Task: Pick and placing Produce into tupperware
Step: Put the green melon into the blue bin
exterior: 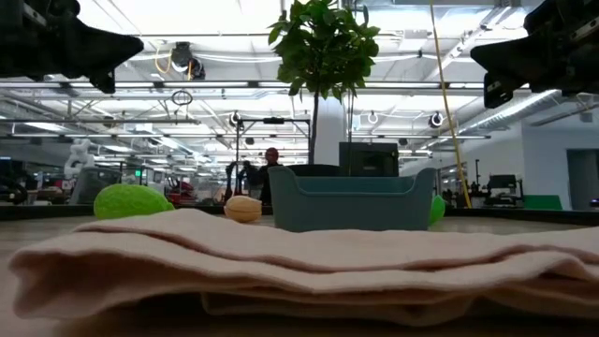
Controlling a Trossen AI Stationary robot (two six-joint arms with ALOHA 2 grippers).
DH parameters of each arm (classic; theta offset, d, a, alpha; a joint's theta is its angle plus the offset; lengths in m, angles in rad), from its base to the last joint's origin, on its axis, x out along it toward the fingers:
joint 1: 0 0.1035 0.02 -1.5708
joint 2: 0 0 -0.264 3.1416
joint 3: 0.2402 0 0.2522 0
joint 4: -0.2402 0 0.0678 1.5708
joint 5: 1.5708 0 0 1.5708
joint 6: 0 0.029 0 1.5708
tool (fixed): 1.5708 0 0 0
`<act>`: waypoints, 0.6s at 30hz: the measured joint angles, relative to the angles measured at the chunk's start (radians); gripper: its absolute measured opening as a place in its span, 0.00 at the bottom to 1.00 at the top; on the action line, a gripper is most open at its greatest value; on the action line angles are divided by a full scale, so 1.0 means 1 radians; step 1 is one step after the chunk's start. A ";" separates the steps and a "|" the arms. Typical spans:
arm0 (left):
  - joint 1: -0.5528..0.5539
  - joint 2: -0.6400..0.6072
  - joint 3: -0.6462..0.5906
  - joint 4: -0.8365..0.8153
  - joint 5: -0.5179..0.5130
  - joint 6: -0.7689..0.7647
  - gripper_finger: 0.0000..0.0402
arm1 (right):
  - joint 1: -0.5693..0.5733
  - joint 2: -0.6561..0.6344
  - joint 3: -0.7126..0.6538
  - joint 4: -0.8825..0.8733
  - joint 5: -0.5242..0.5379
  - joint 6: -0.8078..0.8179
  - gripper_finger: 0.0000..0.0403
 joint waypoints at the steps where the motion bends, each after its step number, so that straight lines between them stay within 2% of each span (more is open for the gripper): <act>1: 0.000 0.000 0.000 -0.003 0.000 -0.001 0.08 | 0.000 0.000 0.000 0.001 0.000 -0.004 0.00; 9: 0.000 0.054 0.023 -0.049 0.000 -0.010 0.08 | 0.000 0.000 0.000 0.000 0.000 -0.025 0.00; 13: 0.000 0.143 0.107 -0.106 -0.010 -0.027 0.08 | 0.000 0.000 0.000 0.000 0.002 -0.070 0.00; 18: 0.000 0.284 0.260 -0.271 -0.016 -0.027 0.08 | 0.000 0.000 0.000 0.001 0.003 -0.095 0.00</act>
